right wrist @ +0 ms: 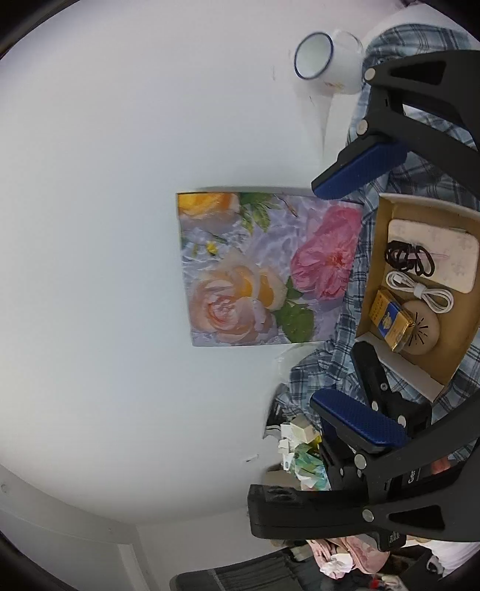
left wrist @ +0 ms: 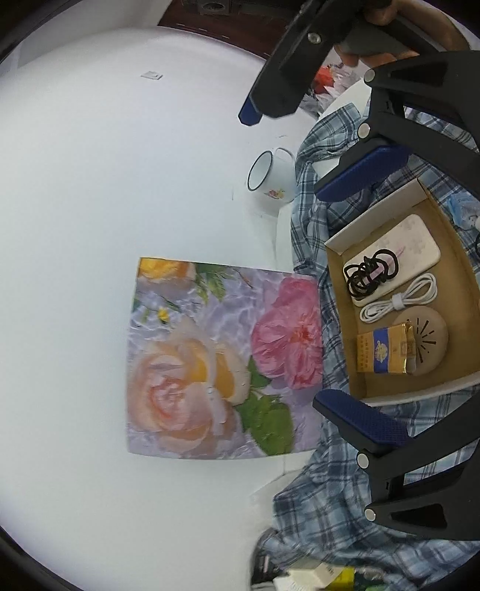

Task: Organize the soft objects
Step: 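Withdraw both tools from the box toward the earbuds and blue packet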

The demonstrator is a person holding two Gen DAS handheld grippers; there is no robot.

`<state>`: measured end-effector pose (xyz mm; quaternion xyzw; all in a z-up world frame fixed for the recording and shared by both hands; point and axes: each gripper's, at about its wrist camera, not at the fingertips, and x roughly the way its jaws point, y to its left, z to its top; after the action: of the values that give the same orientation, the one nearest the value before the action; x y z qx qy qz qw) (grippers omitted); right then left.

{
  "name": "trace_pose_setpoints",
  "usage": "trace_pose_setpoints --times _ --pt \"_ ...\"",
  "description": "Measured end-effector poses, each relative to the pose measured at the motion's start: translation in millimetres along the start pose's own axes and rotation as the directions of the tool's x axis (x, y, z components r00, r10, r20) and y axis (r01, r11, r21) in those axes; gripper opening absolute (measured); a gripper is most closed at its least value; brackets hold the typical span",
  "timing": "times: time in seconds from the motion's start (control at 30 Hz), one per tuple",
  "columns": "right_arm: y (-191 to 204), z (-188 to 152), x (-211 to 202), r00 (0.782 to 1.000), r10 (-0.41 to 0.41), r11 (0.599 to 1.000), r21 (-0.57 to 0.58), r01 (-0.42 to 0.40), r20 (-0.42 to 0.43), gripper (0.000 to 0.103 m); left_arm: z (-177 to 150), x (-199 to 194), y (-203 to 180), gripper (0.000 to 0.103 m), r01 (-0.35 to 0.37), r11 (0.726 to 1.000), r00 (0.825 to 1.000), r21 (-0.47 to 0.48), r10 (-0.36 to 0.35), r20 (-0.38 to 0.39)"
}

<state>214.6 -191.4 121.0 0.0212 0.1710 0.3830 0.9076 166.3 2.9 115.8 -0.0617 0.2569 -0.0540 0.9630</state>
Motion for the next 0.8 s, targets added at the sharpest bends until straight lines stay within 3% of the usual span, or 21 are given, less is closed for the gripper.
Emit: trace_pose_setpoints --times 0.1,0.33,0.8 --pt "2 6 -15 1.000 0.014 1.000 -0.022 -0.014 -0.006 0.103 3 -16 -13 0.103 -0.018 0.998 1.000 0.054 0.018 0.009" --pt "7 6 -60 1.000 -0.026 0.996 -0.089 0.027 0.017 0.103 2 -50 -33 0.103 0.022 0.997 0.999 0.080 -0.025 0.038" --pt "21 -50 -109 1.000 -0.009 0.988 -0.153 0.007 -0.018 0.103 -38 -60 -62 0.103 0.064 0.985 0.998 0.158 -0.060 -0.034"
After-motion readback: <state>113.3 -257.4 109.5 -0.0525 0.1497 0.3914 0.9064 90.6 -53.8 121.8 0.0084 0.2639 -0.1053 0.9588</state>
